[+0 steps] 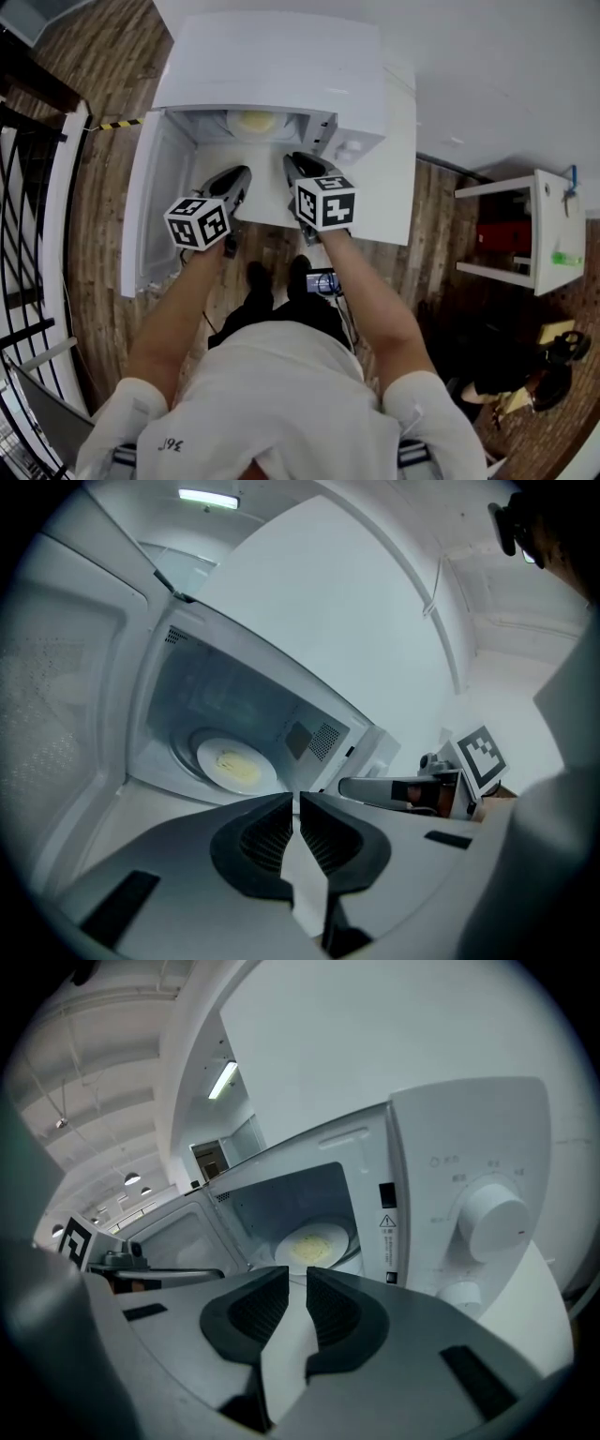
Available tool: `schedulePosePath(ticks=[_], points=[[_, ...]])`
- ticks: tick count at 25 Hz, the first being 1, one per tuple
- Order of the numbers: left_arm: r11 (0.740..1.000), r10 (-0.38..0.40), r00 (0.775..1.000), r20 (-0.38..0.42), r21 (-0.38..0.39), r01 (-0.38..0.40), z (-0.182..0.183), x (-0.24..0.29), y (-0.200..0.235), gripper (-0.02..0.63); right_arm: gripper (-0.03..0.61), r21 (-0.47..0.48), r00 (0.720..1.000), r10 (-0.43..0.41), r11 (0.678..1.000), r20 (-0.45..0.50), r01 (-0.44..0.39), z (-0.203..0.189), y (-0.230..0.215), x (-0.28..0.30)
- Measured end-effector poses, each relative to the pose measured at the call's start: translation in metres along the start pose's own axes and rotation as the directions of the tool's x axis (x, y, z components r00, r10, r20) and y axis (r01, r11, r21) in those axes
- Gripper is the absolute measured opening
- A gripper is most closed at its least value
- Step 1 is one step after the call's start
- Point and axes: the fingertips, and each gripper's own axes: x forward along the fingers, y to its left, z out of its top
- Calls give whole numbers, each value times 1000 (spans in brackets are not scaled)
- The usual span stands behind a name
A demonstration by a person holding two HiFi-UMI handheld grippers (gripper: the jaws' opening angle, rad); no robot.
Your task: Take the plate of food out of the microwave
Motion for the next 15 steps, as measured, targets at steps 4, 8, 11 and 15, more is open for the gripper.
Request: schedulePosePath(ticks=[4, 8, 11, 15], points=[[1000, 18, 1000, -6, -15, -18, 4, 9, 14, 9, 58, 44, 1000, -19, 999, -16, 19, -2, -5, 25], [998, 51, 998, -21, -39, -52, 3, 18, 32, 9, 60, 44, 999, -47, 998, -28, 48, -4, -8, 49], [997, 60, 997, -43, -55, -63, 0, 25, 44, 9, 60, -81, 994, -96, 993, -57, 91, -9, -9, 63], [993, 65, 996, -61, -94, -71, -2, 36, 58, 11, 84, -184, 990, -110, 979, -90, 92, -12, -9, 77]])
